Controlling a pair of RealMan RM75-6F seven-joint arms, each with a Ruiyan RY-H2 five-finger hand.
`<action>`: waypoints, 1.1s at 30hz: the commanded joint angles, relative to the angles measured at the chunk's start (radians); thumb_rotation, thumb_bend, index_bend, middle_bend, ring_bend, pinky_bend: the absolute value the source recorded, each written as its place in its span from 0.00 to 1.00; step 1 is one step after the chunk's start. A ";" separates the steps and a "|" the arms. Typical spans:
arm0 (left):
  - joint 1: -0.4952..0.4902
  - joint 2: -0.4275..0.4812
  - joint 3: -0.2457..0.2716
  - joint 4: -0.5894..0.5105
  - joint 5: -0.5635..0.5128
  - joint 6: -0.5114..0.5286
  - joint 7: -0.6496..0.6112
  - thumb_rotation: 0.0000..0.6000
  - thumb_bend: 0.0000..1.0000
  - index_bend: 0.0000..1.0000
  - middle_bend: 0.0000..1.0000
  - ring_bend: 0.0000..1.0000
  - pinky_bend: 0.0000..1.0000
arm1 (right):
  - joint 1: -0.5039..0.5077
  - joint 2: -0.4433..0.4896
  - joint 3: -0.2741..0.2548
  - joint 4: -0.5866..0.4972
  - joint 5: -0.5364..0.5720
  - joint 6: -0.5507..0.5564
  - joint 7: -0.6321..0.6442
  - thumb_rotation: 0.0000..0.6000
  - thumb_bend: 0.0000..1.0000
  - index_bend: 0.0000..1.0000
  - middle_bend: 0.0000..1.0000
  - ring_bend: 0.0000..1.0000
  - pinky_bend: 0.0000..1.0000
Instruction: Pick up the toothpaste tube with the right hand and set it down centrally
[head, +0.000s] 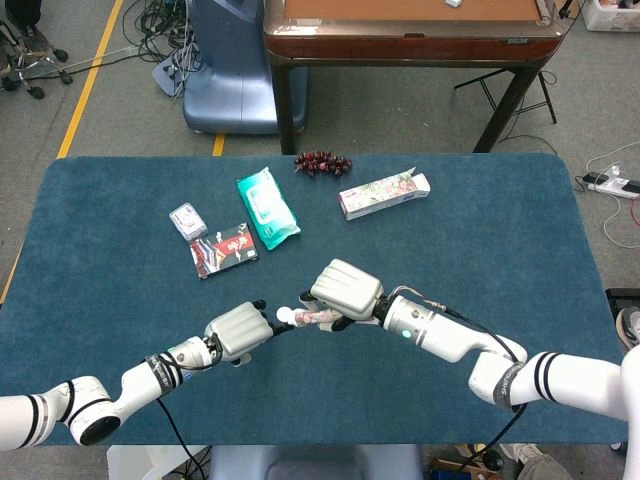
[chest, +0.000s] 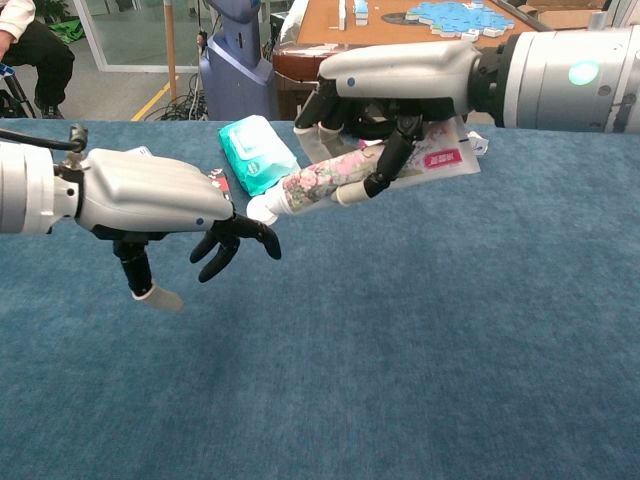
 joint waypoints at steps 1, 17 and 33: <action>0.007 0.014 0.002 -0.008 -0.003 0.008 0.000 1.00 0.22 0.13 0.50 0.47 0.18 | -0.009 0.006 -0.005 0.005 0.006 0.004 -0.004 1.00 1.00 1.00 0.90 0.89 0.72; 0.047 0.076 0.003 -0.008 -0.050 0.052 0.022 1.00 0.22 0.13 0.50 0.46 0.18 | -0.065 -0.078 -0.054 0.115 0.021 0.006 0.039 1.00 1.00 1.00 0.80 0.79 0.69; 0.075 0.093 0.003 0.002 -0.074 0.069 0.023 1.00 0.22 0.13 0.50 0.46 0.18 | -0.106 -0.227 -0.073 0.293 0.007 0.050 0.102 1.00 0.73 0.60 0.55 0.59 0.49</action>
